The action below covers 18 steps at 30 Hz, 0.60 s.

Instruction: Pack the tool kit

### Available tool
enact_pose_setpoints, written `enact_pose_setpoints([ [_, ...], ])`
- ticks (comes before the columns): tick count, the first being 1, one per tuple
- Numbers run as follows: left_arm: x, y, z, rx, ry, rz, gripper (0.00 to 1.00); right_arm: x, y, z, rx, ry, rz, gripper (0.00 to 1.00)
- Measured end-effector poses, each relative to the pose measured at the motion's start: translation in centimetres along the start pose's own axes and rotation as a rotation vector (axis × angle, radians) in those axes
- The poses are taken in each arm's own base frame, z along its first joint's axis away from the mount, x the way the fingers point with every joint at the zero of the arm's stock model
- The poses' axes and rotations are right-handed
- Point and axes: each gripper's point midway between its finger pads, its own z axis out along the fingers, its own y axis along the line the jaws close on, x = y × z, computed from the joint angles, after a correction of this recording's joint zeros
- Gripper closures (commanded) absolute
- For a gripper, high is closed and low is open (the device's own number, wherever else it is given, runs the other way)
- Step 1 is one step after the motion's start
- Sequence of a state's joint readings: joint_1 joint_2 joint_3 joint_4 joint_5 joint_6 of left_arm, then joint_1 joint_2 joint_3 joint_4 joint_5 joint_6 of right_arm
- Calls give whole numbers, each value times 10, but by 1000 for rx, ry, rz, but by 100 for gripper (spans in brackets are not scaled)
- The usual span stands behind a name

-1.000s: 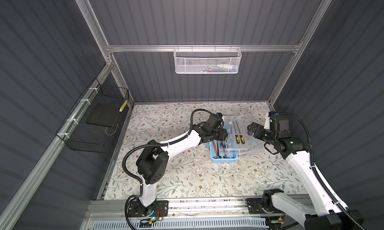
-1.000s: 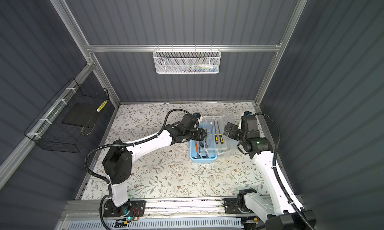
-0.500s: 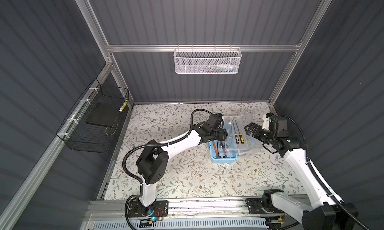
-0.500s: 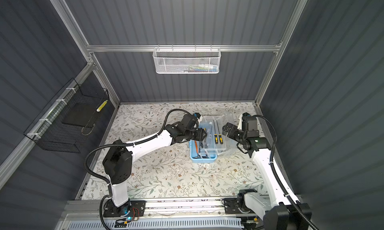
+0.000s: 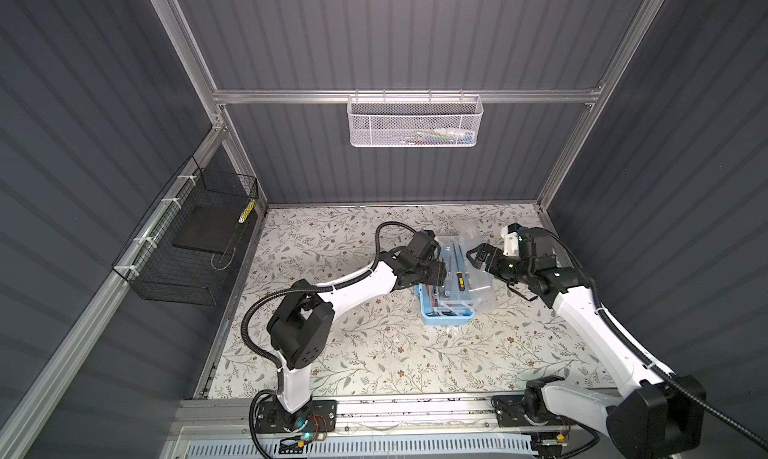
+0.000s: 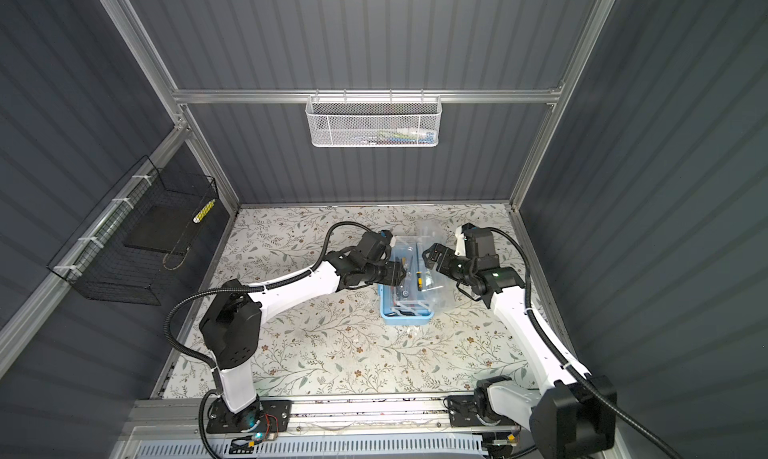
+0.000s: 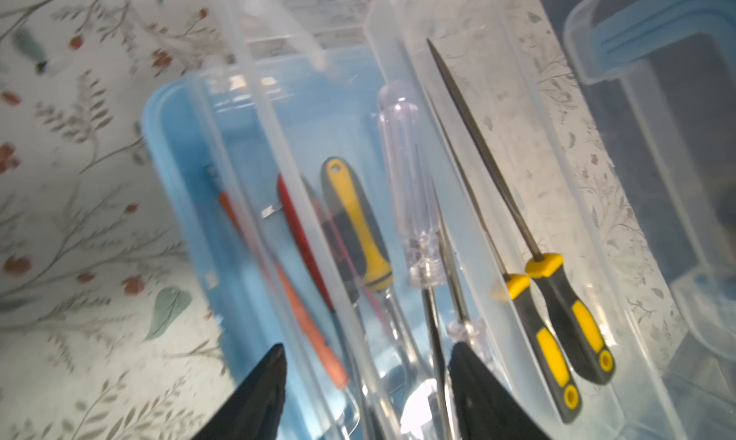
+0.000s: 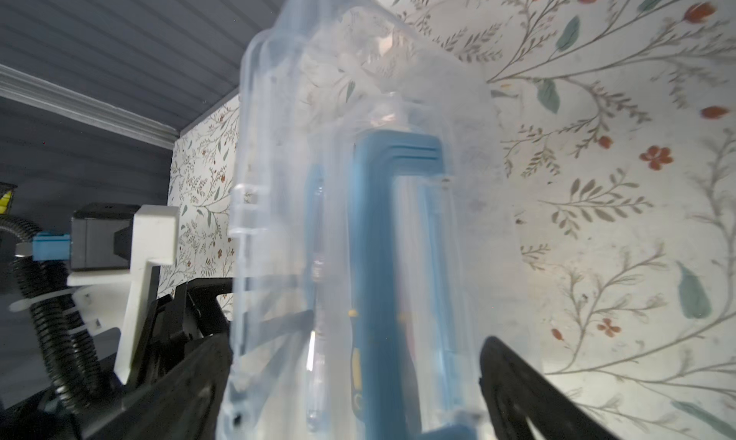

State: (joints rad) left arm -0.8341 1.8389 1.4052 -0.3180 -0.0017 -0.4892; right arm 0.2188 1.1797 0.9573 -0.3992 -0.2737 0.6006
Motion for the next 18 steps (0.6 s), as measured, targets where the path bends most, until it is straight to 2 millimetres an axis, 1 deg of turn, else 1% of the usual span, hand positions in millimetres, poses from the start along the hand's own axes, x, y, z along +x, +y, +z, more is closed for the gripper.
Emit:
enact_pose_setpoints([
  [3,9,26,-20,-72,4,-17,19,3,10,2,-25,7,-6,1],
  [4,8,34,-28,-94,-5,-20,17,2,14,1,-32,6,-9,1],
  [6,2,43,-38,-122,-29,-28,16,-2,21,-1,-41,-7,-20,1],
  [8,-2,44,-44,-130,-49,-26,16,-6,24,-4,-43,-25,-29,1],
  [11,1,46,-48,-141,-55,-24,15,-8,23,-6,-30,-42,-43,1],
  [15,16,56,-51,-173,-33,-23,15,-7,16,-3,-1,-37,-55,1],
  [18,22,58,-53,-167,-25,-23,15,-1,7,4,27,-19,-61,1],
])
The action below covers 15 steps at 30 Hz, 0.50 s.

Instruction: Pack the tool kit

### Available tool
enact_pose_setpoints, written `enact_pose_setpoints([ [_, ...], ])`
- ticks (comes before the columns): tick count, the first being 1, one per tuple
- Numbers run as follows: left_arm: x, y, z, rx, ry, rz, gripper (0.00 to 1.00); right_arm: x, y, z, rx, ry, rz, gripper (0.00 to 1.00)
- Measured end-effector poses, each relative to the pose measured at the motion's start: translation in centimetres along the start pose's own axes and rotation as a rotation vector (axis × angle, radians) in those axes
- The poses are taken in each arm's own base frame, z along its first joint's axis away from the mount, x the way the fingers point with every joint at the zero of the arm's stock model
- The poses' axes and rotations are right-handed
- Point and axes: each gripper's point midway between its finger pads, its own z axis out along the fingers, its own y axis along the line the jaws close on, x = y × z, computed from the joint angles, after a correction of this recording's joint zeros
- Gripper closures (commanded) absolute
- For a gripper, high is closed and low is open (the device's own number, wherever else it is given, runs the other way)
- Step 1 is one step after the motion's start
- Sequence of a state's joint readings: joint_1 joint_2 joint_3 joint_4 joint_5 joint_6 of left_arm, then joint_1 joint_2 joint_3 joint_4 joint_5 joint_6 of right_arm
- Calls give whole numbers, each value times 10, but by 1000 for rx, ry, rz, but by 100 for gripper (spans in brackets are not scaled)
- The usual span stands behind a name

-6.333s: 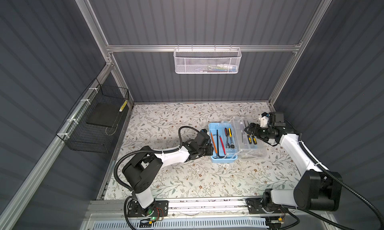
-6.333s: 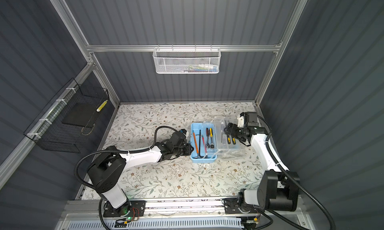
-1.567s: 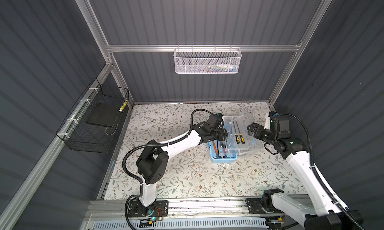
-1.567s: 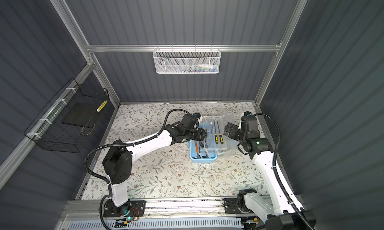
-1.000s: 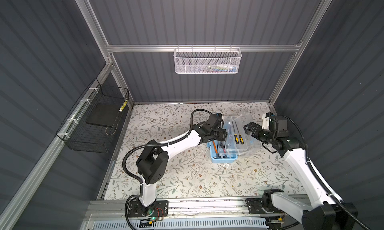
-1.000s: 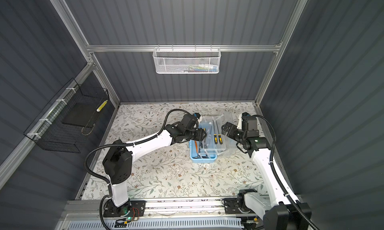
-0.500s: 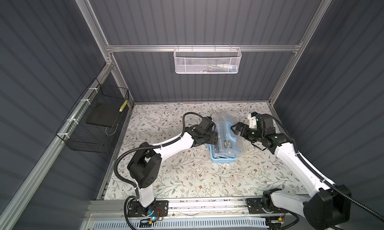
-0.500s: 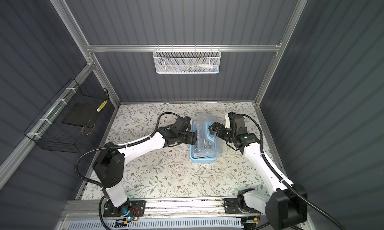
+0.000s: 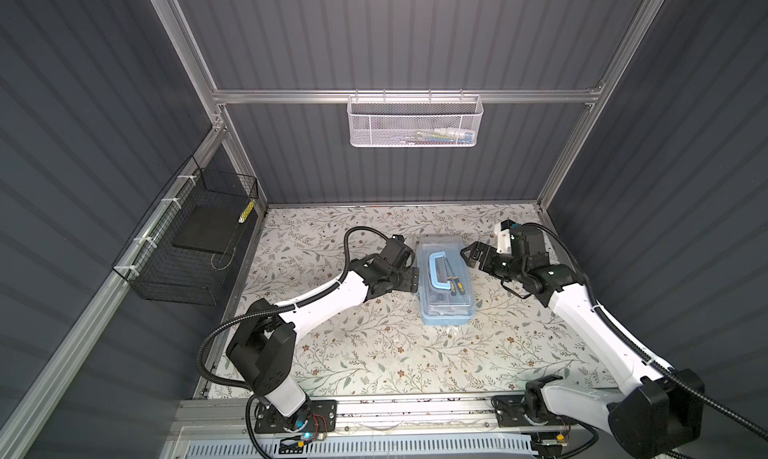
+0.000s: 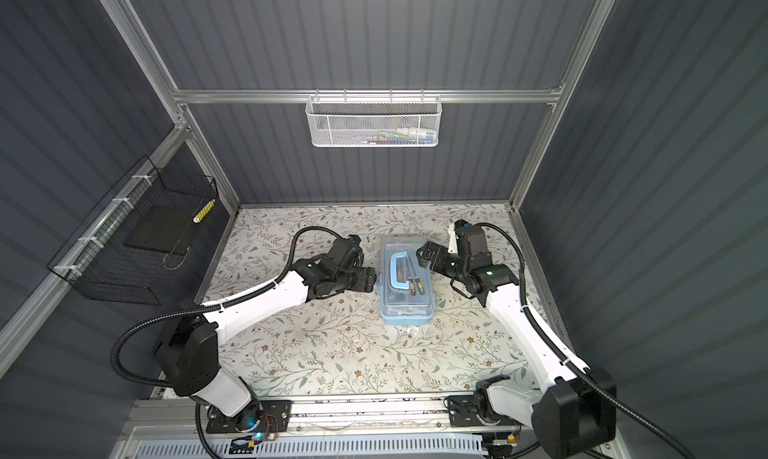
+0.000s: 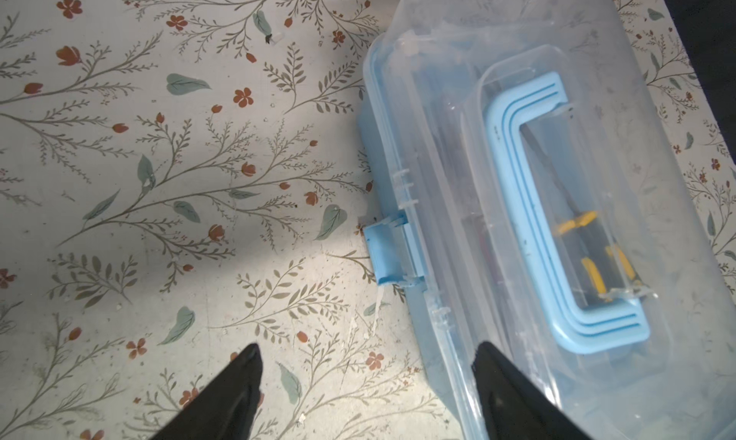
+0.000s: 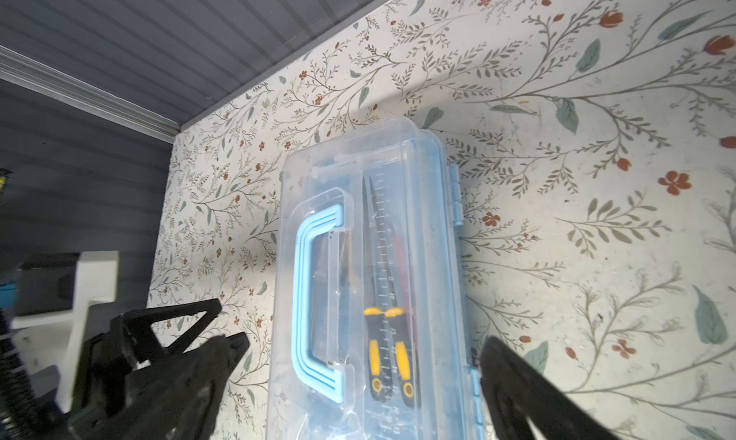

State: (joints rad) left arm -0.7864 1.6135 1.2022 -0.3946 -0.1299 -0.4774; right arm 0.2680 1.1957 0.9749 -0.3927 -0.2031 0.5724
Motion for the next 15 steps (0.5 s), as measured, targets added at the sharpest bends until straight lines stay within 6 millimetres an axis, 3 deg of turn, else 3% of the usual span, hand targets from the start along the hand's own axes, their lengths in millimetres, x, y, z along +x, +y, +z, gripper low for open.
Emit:
enact_pose_setpoints([
  [5,3,-10,3,61,6,2,19,21,-18,21,45,76,1,5],
  [8,2,-17,5,100,9,9,26,30,-25,33,59,120,-3,8],
  [15,26,-20,35,113,98,20,29,43,-33,54,69,188,-24,10],
])
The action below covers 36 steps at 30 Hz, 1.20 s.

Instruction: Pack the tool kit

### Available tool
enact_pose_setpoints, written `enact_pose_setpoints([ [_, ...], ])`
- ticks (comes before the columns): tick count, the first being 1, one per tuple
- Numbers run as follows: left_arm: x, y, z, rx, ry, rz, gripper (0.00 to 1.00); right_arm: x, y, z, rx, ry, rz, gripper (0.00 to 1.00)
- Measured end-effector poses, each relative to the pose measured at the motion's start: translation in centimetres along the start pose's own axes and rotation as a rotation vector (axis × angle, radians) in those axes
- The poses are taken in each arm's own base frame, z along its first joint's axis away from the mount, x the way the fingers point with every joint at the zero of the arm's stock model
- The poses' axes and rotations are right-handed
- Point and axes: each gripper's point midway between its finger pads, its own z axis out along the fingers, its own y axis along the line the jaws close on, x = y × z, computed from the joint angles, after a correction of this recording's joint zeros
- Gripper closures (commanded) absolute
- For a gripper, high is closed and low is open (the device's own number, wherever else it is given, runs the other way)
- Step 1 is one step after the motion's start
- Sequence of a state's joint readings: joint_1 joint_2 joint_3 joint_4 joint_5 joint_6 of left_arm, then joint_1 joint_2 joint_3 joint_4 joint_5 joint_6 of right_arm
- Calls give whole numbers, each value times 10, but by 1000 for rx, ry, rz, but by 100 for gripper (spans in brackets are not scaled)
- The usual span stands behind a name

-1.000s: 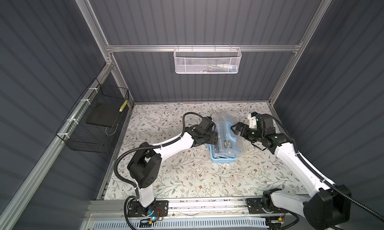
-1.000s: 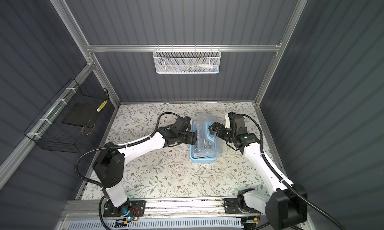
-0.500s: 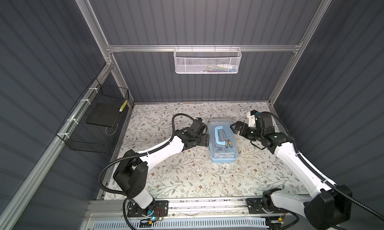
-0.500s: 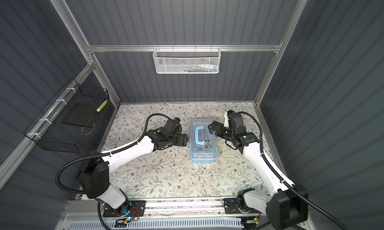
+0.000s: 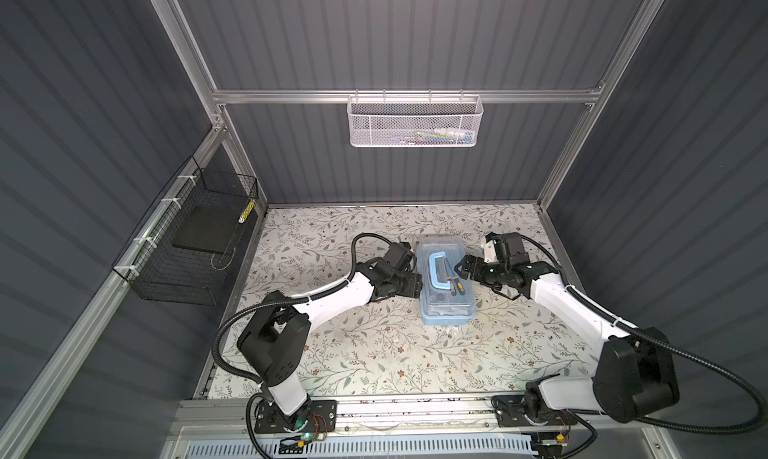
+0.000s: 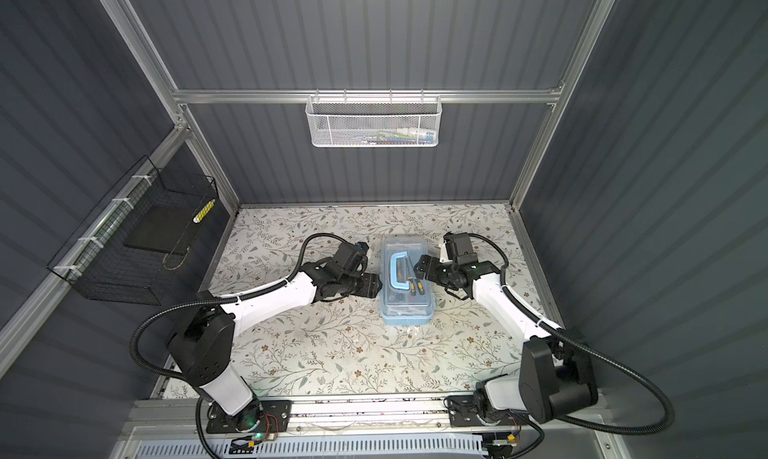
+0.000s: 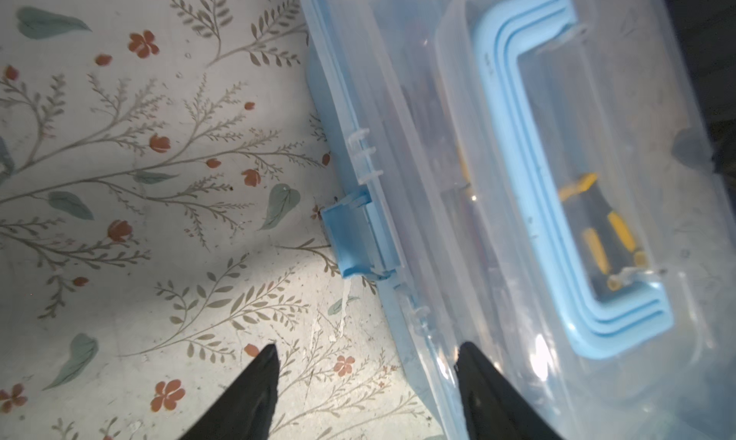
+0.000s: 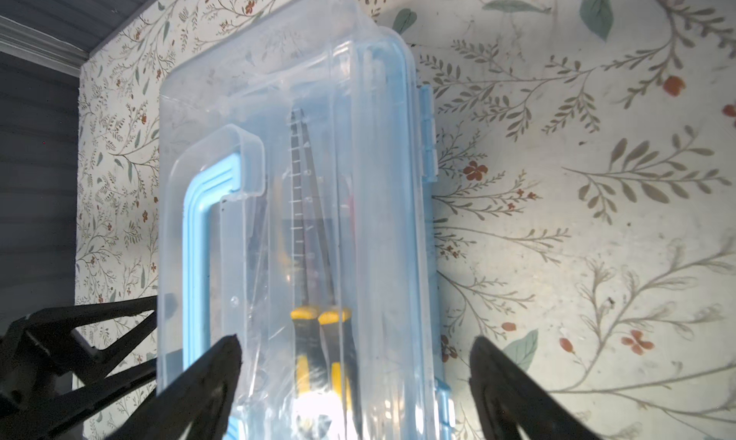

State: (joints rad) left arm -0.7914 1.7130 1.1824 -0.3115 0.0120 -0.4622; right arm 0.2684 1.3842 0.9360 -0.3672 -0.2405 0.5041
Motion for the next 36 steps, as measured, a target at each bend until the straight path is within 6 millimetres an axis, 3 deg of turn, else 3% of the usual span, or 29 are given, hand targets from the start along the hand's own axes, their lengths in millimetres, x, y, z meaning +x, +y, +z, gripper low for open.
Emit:
enact_pose_setpoints([
  [5,7,-1,7,-11,22,8,29,-4,3,12,-7,29,-27,12],
  [13,19,-37,17,42,33,51,29,-21,4,18,16,25,-87,15],
  [18,21,-45,18,50,34,51,28,-25,1,17,46,29,-132,13],
  [29,32,-17,14,-60,11,129,23,-20,-2,14,74,42,-183,6],
  [36,57,9,29,-116,13,262,17,-18,-4,14,82,48,-186,5],
])
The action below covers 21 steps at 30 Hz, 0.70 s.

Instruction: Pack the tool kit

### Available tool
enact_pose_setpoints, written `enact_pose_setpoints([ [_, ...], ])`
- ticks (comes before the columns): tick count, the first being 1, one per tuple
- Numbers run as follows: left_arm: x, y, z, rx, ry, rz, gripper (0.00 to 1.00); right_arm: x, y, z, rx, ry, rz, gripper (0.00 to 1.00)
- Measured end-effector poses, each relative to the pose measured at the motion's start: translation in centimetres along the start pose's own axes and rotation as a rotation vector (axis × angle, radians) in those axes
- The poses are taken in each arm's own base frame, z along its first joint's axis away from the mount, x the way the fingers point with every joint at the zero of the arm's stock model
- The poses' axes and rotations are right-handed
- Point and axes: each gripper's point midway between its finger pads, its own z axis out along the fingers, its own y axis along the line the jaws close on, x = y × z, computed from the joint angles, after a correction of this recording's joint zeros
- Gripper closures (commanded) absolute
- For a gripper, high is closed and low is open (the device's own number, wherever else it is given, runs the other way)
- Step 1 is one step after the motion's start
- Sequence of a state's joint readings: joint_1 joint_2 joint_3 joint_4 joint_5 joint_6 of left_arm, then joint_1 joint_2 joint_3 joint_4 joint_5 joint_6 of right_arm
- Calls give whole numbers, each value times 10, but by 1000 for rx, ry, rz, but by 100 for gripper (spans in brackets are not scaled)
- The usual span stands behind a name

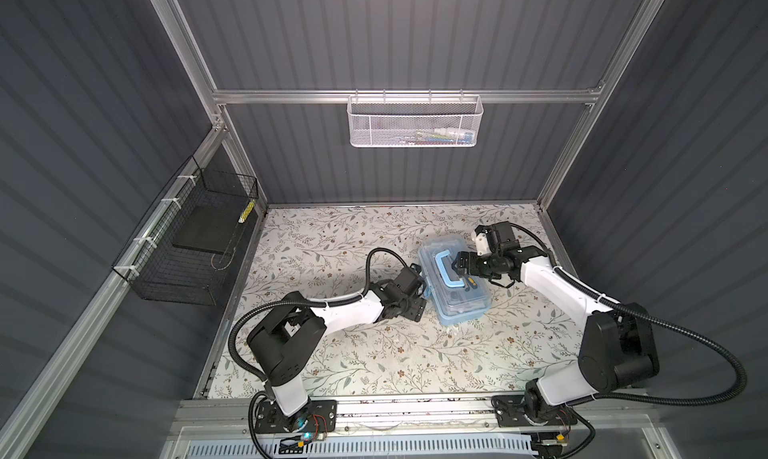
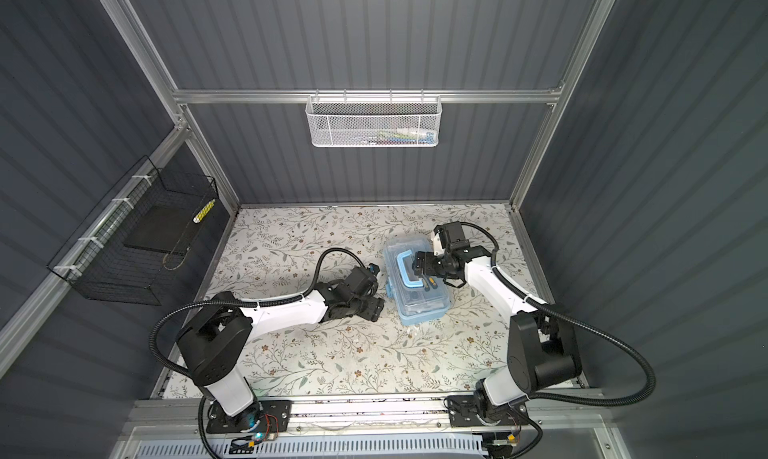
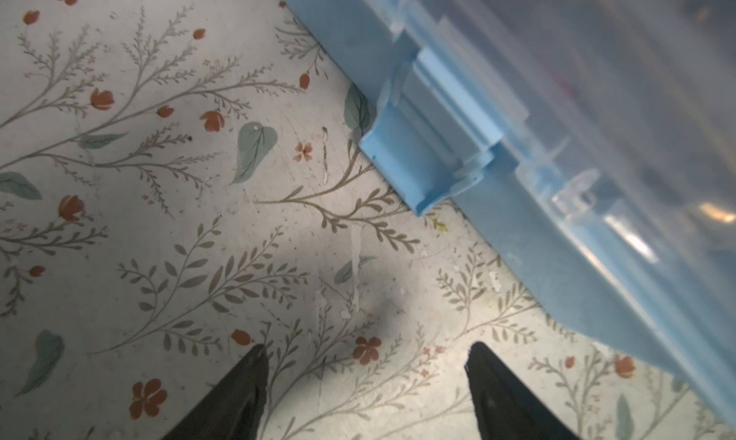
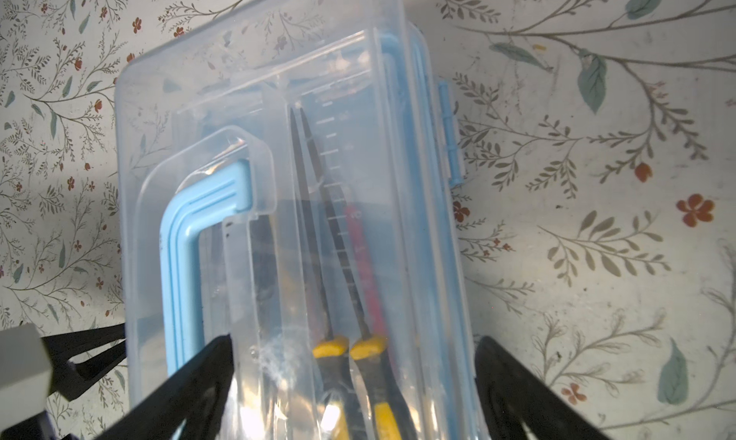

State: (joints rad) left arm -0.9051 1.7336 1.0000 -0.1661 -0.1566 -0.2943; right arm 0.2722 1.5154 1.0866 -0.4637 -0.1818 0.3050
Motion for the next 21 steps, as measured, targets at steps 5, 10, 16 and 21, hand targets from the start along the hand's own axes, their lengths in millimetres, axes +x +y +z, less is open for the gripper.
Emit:
enact_pose_setpoints([
  [5,6,-3,10,9,-47,95,11,0,0,0,2,-1,-12,5],
  [10,-5,-9,20,19,-115,147,5,2,-1,6,-2,13,-26,5],
  [16,-12,-10,40,5,-167,184,4,2,-2,11,-18,29,-32,5],
  [21,-29,-8,49,-26,-252,176,4,1,-3,11,-27,32,-36,5],
])
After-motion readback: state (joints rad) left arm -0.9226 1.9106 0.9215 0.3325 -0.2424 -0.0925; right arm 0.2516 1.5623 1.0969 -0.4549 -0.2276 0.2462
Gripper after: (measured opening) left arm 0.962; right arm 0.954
